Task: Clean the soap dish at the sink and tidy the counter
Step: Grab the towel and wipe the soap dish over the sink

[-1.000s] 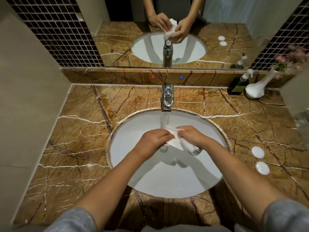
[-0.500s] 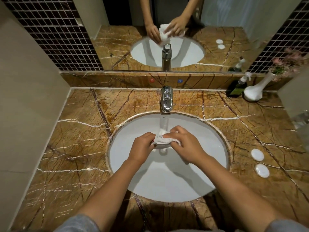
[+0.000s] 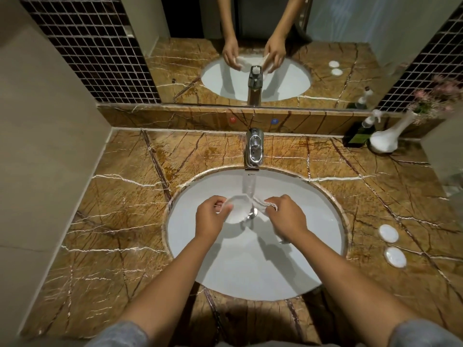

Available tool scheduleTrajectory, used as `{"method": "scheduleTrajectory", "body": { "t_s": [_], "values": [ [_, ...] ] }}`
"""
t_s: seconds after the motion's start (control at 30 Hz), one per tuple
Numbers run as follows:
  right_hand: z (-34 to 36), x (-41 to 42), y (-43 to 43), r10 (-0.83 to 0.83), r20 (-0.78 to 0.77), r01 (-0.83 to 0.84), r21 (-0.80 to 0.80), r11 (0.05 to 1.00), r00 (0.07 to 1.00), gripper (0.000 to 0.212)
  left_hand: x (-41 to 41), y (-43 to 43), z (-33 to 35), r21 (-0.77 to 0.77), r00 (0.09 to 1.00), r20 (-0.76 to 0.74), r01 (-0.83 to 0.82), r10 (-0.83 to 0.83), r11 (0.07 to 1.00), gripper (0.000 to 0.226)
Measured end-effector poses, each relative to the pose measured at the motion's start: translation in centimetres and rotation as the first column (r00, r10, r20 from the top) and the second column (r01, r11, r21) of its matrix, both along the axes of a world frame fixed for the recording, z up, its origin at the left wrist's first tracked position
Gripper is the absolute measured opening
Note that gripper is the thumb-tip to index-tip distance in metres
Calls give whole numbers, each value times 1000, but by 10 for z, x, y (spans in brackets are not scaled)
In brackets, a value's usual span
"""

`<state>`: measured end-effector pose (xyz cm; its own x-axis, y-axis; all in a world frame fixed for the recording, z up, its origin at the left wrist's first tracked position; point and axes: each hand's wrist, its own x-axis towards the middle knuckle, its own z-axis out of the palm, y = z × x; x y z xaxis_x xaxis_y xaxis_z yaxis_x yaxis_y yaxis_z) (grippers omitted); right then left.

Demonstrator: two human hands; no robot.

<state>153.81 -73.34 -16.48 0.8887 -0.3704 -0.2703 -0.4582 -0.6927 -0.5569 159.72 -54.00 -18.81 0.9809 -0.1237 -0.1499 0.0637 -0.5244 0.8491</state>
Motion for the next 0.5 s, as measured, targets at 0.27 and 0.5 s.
{"method": "scheduleTrajectory", "body": {
  "t_s": [0.27,0.5],
  "values": [
    [11,1,45,255,252,-218,-168,961,934,42,8,3,1,-274,907,-385,-289,170,917,18],
    [12,-1,68,542,93,-492,-316,812,835,42,9,16,-4,-379,843,-516,-385,153,842,21]
  ]
}}
